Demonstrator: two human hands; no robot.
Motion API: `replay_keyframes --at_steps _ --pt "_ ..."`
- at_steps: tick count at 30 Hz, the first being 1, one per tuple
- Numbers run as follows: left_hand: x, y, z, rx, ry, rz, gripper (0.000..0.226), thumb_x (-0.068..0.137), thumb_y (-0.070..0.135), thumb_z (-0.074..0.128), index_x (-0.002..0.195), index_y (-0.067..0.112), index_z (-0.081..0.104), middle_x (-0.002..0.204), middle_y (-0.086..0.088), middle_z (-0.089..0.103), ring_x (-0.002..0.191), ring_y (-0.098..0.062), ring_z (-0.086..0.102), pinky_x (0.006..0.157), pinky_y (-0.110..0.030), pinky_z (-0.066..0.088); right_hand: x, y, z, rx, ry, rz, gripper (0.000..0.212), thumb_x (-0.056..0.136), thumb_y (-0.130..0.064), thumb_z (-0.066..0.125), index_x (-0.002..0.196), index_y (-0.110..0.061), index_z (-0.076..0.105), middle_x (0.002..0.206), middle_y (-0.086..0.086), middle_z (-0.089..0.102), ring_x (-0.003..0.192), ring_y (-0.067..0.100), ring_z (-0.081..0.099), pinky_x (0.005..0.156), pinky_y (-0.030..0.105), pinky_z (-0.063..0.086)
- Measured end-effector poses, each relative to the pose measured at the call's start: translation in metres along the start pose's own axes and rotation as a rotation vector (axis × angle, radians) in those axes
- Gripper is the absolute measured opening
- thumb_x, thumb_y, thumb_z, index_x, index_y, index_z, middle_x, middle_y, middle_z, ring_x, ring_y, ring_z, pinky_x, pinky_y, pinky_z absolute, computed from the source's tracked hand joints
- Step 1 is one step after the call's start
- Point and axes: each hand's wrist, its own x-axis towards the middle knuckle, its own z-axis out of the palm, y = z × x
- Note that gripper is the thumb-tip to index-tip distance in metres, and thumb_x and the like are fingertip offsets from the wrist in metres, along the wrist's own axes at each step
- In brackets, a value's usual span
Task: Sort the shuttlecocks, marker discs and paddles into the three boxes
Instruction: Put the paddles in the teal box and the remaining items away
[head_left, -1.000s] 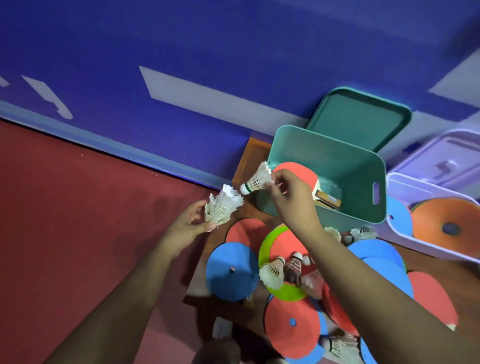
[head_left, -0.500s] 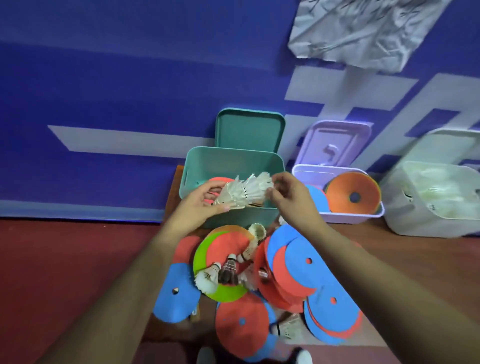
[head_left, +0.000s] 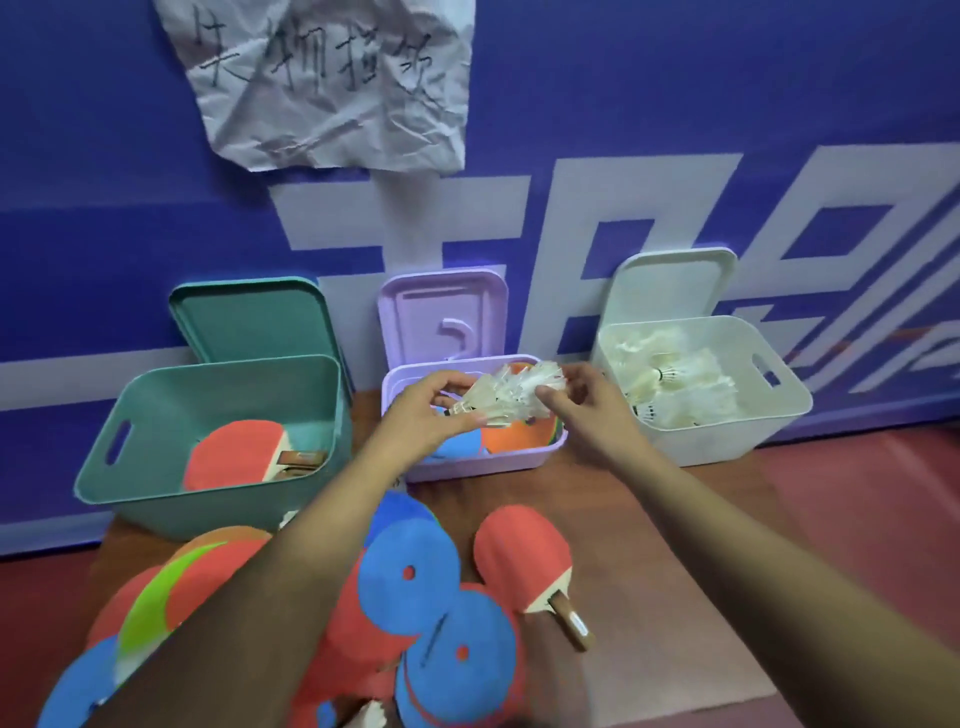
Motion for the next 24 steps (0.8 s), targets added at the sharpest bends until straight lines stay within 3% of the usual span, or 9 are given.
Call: replay_keyframes --at_steps 4,7,10,15,20,22,24 --pt "0.036 0.020 0.075 0.038 -0.026 -0.026 0.038 0.068 0.014 0.086 0.097 0.029 0.067 0.089 0.015 0.068 0.071 0.000 0.057 0.072 -0.016 0.048 0.022 0.041 -0.065 -0.016 0.026 0.072 0.037 0.089 -0.031 0.068 0.119 -0.012 0.060 0.091 -0.004 0.064 0.078 0.004 0.059 0.064 0.006 0.041" --pt "0.062 0.027 0.127 0.079 -0.079 -0.041 0.040 0.067 0.014 0.086 0.101 0.019 0.067 0.088 0.008 0.067 0.067 -0.002 0.055 0.071 -0.020 0.046 0.038 0.069 -0.103 -0.028 0.033 0.119 0.041 0.089 -0.031 0.067 0.122 -0.009 0.058 0.084 -0.001 0.060 0.073 0.010 0.057 0.064 0.013 0.041" --pt "0.086 0.032 0.170 0.088 -0.100 -0.081 0.037 0.069 0.016 0.085 0.099 0.021 0.065 0.087 0.007 0.066 0.067 -0.004 0.054 0.071 -0.020 0.047 0.053 0.094 -0.134 -0.004 0.062 0.170 0.036 0.089 -0.026 0.068 0.118 -0.009 0.055 0.083 0.004 0.055 0.065 0.010 0.054 0.056 0.014 0.042" --pt "0.135 0.033 0.221 0.129 -0.101 -0.106 0.037 0.070 0.021 0.084 0.100 0.022 0.062 0.090 0.006 0.063 0.069 -0.005 0.053 0.075 -0.027 0.047 0.091 0.129 -0.168 -0.114 0.085 0.201 0.040 0.086 -0.036 0.068 0.116 -0.016 0.051 0.078 0.001 0.060 0.070 0.014 0.058 0.062 0.027 0.043" --pt "0.173 0.020 0.247 0.328 -0.081 -0.048 0.039 0.072 0.029 0.081 0.096 0.016 0.052 0.090 0.004 0.056 0.071 -0.008 0.048 0.067 -0.027 0.041 0.124 0.164 -0.176 -0.402 0.044 0.143 0.054 0.084 -0.041 0.069 0.125 -0.010 0.054 0.105 0.009 0.065 0.102 0.027 0.059 0.089 0.041 0.049" --pt "0.182 0.011 0.257 0.390 -0.075 -0.031 0.035 0.074 0.028 0.080 0.092 0.015 0.053 0.089 0.001 0.058 0.075 -0.013 0.051 0.068 -0.028 0.042 0.132 0.179 -0.174 -0.503 0.059 0.107 0.054 0.087 -0.039 0.065 0.129 -0.006 0.054 0.120 0.014 0.059 0.116 0.032 0.051 0.100 0.041 0.042" --pt "0.191 0.003 0.268 0.472 -0.062 -0.022 0.028 0.075 0.026 0.079 0.085 0.016 0.054 0.089 0.000 0.058 0.080 -0.018 0.054 0.067 -0.028 0.040 0.138 0.191 -0.172 -0.537 0.035 0.088 0.054 0.091 -0.032 0.063 0.134 -0.004 0.050 0.130 0.016 0.050 0.118 0.033 0.051 0.102 0.037 0.038"
